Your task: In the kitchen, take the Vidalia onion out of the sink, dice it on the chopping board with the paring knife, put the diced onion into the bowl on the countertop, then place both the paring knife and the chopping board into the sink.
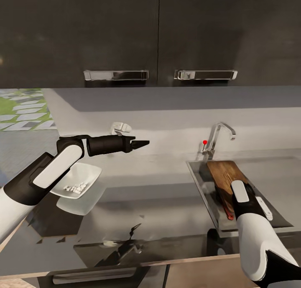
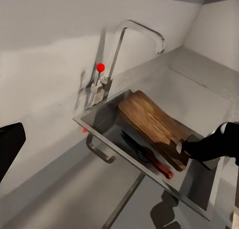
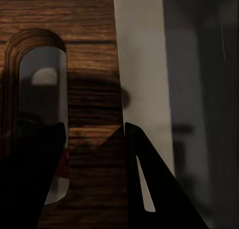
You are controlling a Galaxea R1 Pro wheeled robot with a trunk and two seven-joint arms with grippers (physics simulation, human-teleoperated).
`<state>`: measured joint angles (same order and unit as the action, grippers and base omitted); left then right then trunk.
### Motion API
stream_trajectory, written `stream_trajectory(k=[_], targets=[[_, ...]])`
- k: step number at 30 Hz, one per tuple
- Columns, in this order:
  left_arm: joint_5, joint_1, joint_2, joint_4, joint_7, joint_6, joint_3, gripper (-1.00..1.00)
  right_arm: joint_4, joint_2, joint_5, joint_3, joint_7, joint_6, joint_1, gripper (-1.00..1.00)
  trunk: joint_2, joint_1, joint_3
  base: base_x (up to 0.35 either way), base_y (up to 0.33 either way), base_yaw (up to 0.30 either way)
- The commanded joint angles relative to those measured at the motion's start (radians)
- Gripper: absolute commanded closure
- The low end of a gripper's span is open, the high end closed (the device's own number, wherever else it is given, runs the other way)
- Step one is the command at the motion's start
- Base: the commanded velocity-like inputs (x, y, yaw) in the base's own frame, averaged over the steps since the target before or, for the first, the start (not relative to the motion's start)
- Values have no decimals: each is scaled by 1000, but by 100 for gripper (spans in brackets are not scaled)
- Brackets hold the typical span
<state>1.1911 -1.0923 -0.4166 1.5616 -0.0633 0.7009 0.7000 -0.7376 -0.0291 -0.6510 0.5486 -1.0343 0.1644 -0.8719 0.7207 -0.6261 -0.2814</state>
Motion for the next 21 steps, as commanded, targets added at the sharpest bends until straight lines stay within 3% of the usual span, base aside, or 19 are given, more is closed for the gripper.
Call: stream_trajectory(k=[1,21], targets=[[-1,-1,-1,0,-3,2,1,-100,0,0,1,1,-4,9,-1,100,1,0,-1,0,0,0],[-1,-1,-1,0,-3,2,1,-100,14,0,1,0,-3,5,-1,100,1,0,-14,0,0,0]])
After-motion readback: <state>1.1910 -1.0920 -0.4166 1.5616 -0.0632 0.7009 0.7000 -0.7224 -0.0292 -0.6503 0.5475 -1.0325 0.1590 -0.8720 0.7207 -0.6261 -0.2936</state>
